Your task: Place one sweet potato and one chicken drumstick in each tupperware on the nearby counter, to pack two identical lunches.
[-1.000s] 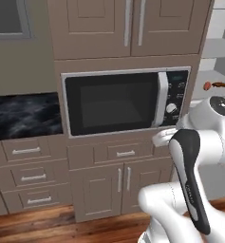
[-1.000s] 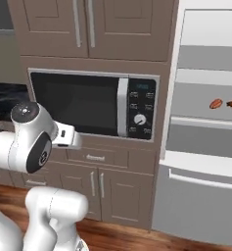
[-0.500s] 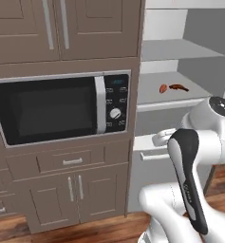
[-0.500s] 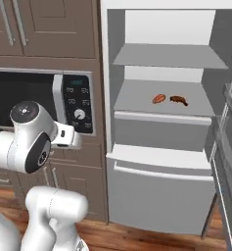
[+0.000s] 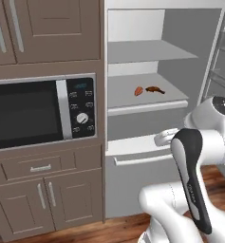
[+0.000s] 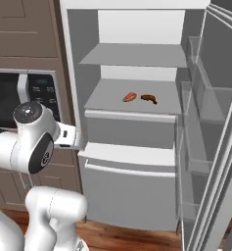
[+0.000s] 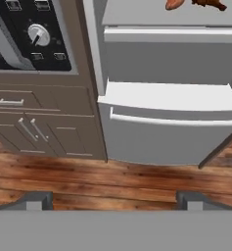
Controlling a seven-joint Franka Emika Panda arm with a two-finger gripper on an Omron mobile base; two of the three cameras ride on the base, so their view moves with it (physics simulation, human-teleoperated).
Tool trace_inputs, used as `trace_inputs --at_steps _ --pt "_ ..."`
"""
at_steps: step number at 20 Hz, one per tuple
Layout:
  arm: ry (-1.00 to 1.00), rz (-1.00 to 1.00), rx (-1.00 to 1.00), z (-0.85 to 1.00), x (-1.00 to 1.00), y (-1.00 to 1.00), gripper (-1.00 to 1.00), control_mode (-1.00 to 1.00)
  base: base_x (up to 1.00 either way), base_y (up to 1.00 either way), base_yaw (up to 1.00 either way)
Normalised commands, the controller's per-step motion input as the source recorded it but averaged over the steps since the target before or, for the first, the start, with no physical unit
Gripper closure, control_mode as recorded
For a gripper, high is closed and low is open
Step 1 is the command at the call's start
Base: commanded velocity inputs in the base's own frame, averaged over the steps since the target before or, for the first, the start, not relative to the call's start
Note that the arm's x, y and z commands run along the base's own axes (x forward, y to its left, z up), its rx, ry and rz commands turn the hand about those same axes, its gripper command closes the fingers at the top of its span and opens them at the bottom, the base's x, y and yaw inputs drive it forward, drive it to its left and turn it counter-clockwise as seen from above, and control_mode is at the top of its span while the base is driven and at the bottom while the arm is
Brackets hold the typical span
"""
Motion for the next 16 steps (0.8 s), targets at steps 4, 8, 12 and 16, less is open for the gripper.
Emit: trace_inputs --at_steps 4,8,12,16 --pt "0.00 0.00 0.00 0.00 0.00 0.00 -1.00 1.00 0.39 -0.17 -0.04" --pt "0.00 0.00 0.00 0.00 0.00 0.00 -1.00 1.00 0.31 -0.64 -0.04" --pt "0.00 0.00 0.00 0.00 0.00 0.00 -1.00 1.00 0.28 -0.66 -0.01" --pt "0.00 0.00 0.00 0.00 0.00 0.00 -1.00 1.00 0.58 -0.16 -0.01"
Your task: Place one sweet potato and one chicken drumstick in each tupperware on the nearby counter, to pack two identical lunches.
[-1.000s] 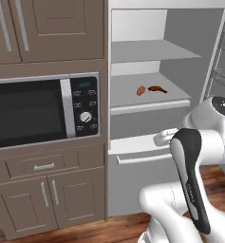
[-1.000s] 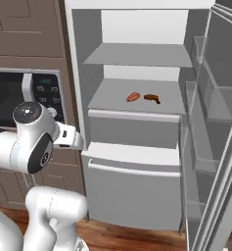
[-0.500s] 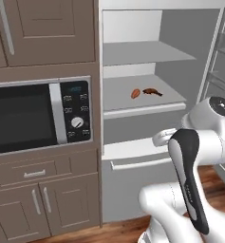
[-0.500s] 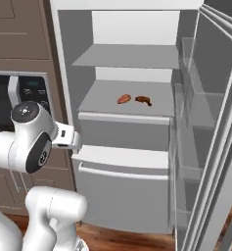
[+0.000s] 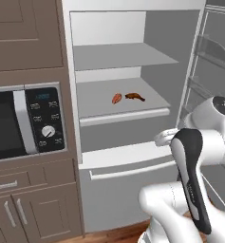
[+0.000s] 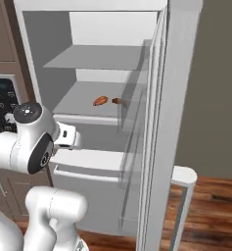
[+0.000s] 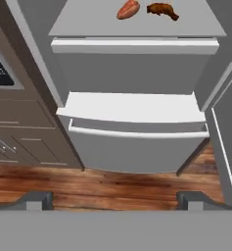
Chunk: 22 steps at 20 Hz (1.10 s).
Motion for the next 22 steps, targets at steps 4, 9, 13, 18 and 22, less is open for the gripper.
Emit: trace_inputs --at_steps 4,9,13,18,22 --pt "0.00 0.00 0.00 0.00 0.00 0.00 -1.00 1.00 0.83 0.09 -0.04" --pt "0.00 0.00 0.00 0.00 0.00 0.00 -1.00 1.00 0.52 0.07 -0.06" --pt "-0.04 -0.03 0.00 -0.12 0.01 0.00 -1.00 -1.00 0.00 0.00 -0.05" --pt "-0.25 -0.09 0.00 -0.15 0.30 0.00 -1.00 -1.00 0.00 0.00 0.00" --pt "-0.23 -0.01 0.00 0.00 0.28 -0.11 -1.00 -1.00 0.00 0.00 0.00"
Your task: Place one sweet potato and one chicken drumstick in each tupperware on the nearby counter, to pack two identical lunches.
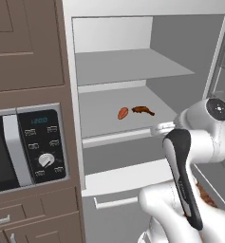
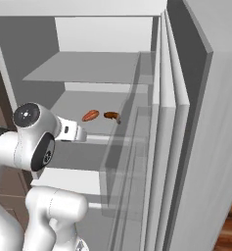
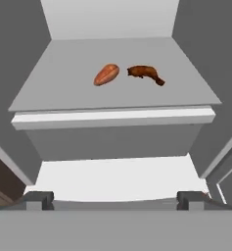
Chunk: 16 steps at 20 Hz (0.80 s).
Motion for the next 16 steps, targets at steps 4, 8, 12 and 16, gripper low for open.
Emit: trace_inputs --at_steps 4,8,12,16 --pt "-0.17 0.00 0.00 0.00 0.22 -0.32 -1.00 -1.00 0.00 0.00 0.00" --pt "-0.02 0.01 0.00 0.00 0.27 -0.35 -1.00 -1.00 0.00 0.00 0.00" --pt "0.00 0.00 -0.03 0.00 0.34 -0.11 -1.00 -1.00 0.00 0.00 0.00" --pt "0.00 0.00 -0.08 -0.10 0.41 -0.01 -1.00 -1.00 0.00 0.00 0.00"
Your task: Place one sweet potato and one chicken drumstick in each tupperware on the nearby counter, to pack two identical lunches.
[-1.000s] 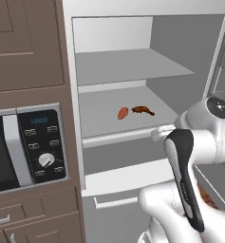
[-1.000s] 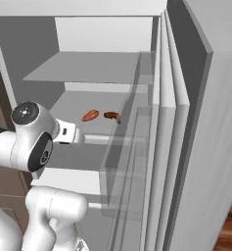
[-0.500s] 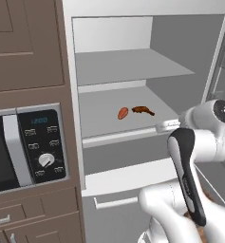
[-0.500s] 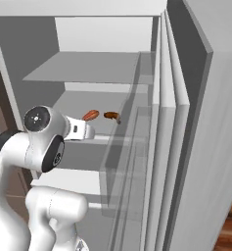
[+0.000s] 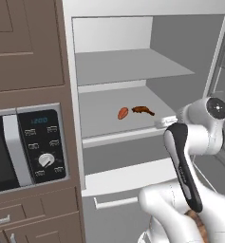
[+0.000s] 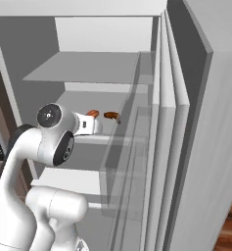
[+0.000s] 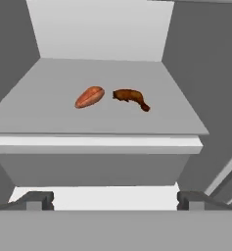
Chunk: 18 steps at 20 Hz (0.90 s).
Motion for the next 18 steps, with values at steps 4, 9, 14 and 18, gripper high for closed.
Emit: trace_inputs --at_steps 4,9,14,18 --pt "0.00 0.02 -0.07 -0.19 0.39 -0.17 -1.00 -1.00 0.00 0.00 0.00" --pt "0.00 0.05 -0.05 -0.19 0.42 -0.19 -1.00 -1.00 0.00 0.00 0.00" --pt "0.01 0.06 -0.02 -0.03 0.46 -0.08 -1.00 -1.00 0.00 0.00 0.00" --pt "0.06 0.04 0.00 0.00 0.50 -0.01 -1.00 -1.00 0.00 0.00 0.00"
